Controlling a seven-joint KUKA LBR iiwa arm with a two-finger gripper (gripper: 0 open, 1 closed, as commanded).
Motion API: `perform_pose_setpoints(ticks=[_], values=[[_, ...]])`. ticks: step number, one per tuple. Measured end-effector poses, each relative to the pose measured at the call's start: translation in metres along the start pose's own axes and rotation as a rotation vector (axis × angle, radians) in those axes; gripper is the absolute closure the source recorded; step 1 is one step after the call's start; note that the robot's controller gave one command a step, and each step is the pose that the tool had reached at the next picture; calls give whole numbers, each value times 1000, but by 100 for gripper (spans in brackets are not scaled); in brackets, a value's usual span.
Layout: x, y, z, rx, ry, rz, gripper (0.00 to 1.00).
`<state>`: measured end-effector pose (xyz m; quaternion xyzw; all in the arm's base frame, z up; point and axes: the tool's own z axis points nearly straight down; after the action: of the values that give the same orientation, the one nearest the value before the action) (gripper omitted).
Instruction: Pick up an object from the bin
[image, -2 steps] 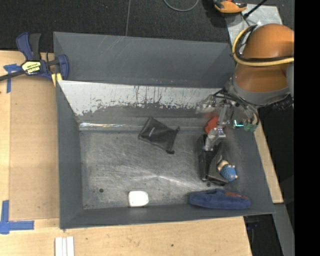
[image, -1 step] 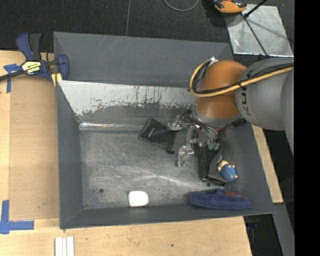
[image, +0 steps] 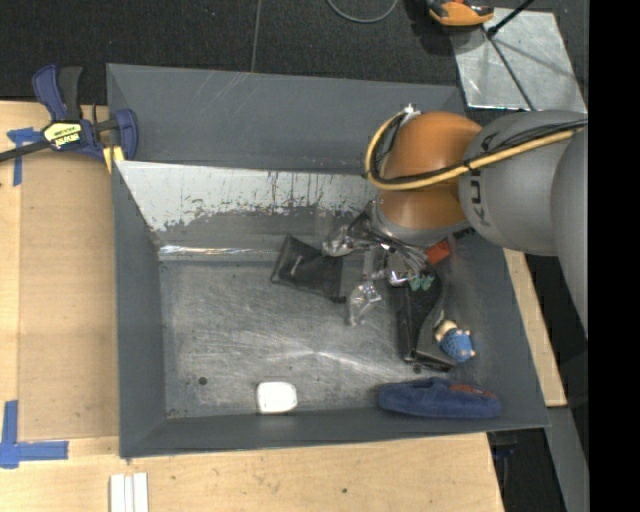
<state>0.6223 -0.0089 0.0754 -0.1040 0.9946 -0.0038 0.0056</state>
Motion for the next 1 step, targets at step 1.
perform_pose_setpoints(ticks=[1], values=[[12, -68, 1, -15, -3, -145, 0]])
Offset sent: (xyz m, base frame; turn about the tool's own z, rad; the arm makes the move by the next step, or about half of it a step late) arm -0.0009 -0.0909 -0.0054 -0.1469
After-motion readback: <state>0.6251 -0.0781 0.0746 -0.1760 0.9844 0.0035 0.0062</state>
